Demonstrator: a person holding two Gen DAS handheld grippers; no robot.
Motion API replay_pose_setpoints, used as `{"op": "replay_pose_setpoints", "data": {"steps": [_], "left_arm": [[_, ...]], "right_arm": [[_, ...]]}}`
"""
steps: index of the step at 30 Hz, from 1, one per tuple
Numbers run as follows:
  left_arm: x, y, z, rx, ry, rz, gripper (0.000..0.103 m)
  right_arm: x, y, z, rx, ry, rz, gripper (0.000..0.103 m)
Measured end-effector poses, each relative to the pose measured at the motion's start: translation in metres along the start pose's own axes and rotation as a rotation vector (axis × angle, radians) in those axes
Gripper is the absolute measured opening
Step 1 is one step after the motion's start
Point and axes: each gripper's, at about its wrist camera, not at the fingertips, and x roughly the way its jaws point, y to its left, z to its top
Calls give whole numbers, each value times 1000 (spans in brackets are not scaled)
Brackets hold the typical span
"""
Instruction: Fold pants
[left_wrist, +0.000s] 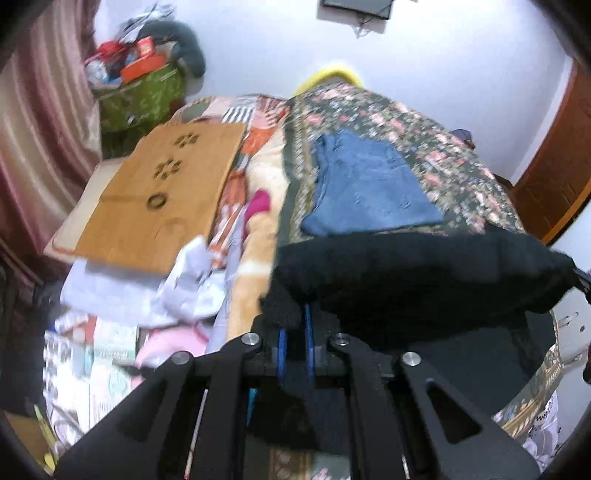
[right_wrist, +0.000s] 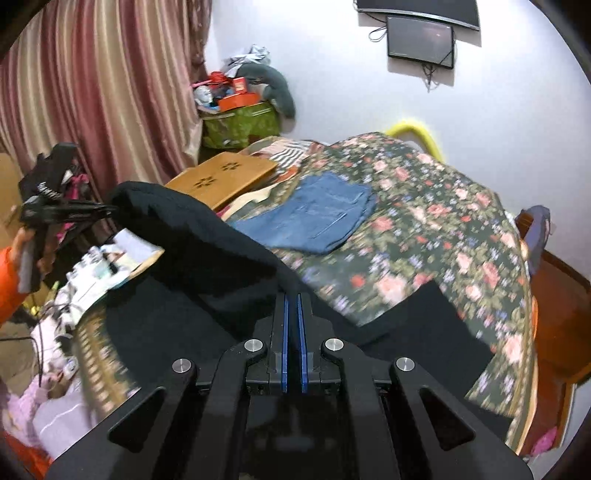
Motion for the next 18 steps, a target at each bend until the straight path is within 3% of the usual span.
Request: {"op": "replay_pose_setpoints", "data": {"steps": [7, 10, 14, 18], "left_arm": [[16, 26, -69, -49, 105, -25, 3], [23, 26, -96, -55, 147, -42, 3], [30, 26, -118, -54, 194, -20, 3], [19, 30, -121, -54, 180, 3, 3]], "right_arm": [[16, 21, -58, 63, 100, 69, 4], [23, 24, -76, 79, 138, 58, 4], [29, 22, -91, 114, 181, 69, 7], [15, 15, -87, 123, 186, 83, 11]]}}
